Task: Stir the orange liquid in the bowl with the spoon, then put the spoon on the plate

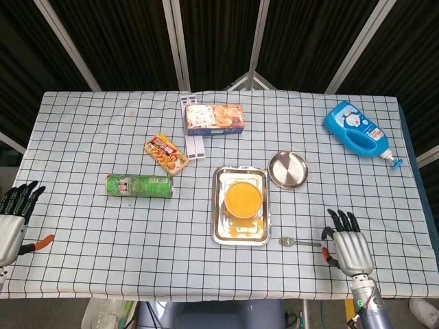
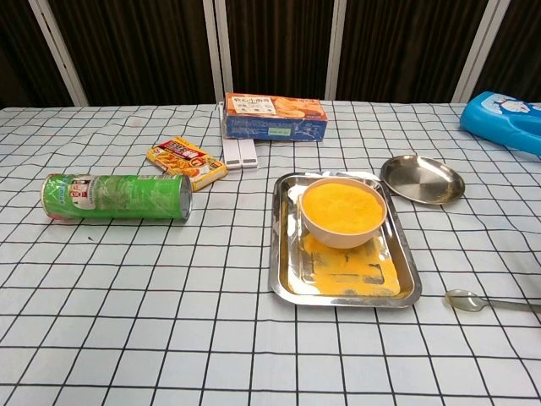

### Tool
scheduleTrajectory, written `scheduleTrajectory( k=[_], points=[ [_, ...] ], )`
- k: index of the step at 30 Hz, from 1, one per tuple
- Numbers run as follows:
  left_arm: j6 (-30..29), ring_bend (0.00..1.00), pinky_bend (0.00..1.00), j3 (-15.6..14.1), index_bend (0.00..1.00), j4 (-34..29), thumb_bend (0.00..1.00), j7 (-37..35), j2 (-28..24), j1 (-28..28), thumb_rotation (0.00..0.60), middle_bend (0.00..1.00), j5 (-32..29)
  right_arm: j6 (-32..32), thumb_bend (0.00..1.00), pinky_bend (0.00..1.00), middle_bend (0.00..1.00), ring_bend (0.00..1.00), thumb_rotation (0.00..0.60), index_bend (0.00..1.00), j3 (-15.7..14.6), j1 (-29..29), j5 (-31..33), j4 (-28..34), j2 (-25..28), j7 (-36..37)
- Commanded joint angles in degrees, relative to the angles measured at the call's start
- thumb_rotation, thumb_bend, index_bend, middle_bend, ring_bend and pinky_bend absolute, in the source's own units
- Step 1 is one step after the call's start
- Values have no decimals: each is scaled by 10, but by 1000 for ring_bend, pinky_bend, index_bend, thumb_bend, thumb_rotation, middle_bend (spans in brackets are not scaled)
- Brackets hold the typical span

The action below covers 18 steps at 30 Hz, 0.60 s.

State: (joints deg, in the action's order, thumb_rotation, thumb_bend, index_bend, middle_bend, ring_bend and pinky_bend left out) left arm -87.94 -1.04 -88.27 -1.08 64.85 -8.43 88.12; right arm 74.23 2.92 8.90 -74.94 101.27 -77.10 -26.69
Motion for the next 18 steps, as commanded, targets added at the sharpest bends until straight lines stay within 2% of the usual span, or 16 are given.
scheduleTrajectory(
  k=[1,7,18],
  points=[
    [3,0,0,2,0,1,0,-2,0,0,600,0,1,-11,407,0,114,0,600,512,12,12,35,-30,-35,-25],
    [7,0,0,4,0,2,0,-6,0,-1,600,0,7,-21,407,0,114,0,600,512,16,19,73,-62,-68,-40],
    [14,0,0,9,0,2,0,-2,3,-1,600,0,10,-20,406,0,114,0,600,512,11,25,87,-75,-88,-51]
  ],
)
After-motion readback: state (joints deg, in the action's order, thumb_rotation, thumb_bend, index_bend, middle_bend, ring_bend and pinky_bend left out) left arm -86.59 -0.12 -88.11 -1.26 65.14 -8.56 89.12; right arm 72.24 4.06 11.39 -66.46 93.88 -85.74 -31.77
